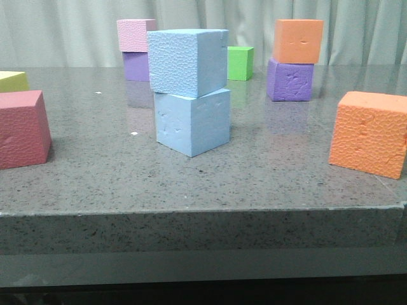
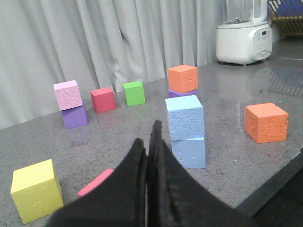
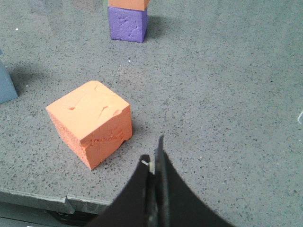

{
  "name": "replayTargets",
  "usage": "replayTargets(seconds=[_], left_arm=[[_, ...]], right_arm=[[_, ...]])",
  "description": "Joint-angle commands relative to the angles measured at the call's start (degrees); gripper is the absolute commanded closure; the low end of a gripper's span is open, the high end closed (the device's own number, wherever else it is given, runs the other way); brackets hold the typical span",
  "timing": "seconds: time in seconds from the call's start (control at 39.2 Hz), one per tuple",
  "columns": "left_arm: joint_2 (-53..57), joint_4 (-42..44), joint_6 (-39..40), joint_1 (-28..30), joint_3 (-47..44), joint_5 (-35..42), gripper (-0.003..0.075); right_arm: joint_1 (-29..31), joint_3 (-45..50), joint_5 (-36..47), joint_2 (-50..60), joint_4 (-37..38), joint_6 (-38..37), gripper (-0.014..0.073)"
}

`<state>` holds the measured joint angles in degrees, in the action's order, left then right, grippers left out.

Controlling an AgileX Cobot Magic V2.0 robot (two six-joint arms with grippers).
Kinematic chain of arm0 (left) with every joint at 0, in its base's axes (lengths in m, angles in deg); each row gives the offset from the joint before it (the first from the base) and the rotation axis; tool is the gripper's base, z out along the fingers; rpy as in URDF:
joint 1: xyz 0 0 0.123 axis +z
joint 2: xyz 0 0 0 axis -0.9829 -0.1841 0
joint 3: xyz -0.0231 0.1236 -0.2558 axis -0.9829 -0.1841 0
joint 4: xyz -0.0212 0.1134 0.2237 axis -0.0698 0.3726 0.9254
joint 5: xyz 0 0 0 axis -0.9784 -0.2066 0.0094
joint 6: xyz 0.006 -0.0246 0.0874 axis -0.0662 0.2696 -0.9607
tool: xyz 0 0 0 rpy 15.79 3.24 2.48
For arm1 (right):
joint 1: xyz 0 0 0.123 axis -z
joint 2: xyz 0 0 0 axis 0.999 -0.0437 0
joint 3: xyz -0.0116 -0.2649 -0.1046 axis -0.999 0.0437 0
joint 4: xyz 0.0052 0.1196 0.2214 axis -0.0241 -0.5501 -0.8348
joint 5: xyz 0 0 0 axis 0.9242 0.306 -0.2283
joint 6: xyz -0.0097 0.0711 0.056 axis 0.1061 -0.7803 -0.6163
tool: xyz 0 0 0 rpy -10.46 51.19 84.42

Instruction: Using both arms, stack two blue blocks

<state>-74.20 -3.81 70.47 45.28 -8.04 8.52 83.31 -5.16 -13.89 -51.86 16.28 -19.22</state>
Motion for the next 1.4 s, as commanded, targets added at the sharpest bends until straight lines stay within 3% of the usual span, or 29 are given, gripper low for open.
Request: replayTargets(seconds=[0.0,0.15,0.28,0.48,0.82,1.12,1.38], left_arm=[[-0.81,-0.11,0.39,0.10,1.37,4.29,0.0741],[-0.81,0.18,1.98,0.10,-0.85,8.27,0.0741],[-0.41,5.49,9.71,0.10,-5.10,13.93,0.0741],[4.21,4.22,10.01,1.11,-10.82,14.77,0.0741],[3.98,1.61,10.01,15.77,-17.45,16.50,0.0741],[3.98,-0.98,11.33,30.23,-25.86,24.32,0.0741],[3.98,-2.93,11.33,35.91,-28.15,25.22,0.0741]], right_arm=[[0.25,-1.50,4.11,-0.20,-0.35,0.05,0.0664],[0.25,-1.50,4.11,-0.20,-0.35,0.05,0.0664],[0.25,-1.50,4.11,-0.20,-0.35,0.05,0.0664],[0.25,-1.50,4.11,-0.20,-0.35,0.05,0.0664],[0.25,-1.50,4.02,-0.20,-0.35,0.05,0.0664],[0.25,-1.50,4.02,-0.20,-0.35,0.05,0.0664],[0.25,-1.50,4.08,-0.20,-0.35,0.05,0.0664]])
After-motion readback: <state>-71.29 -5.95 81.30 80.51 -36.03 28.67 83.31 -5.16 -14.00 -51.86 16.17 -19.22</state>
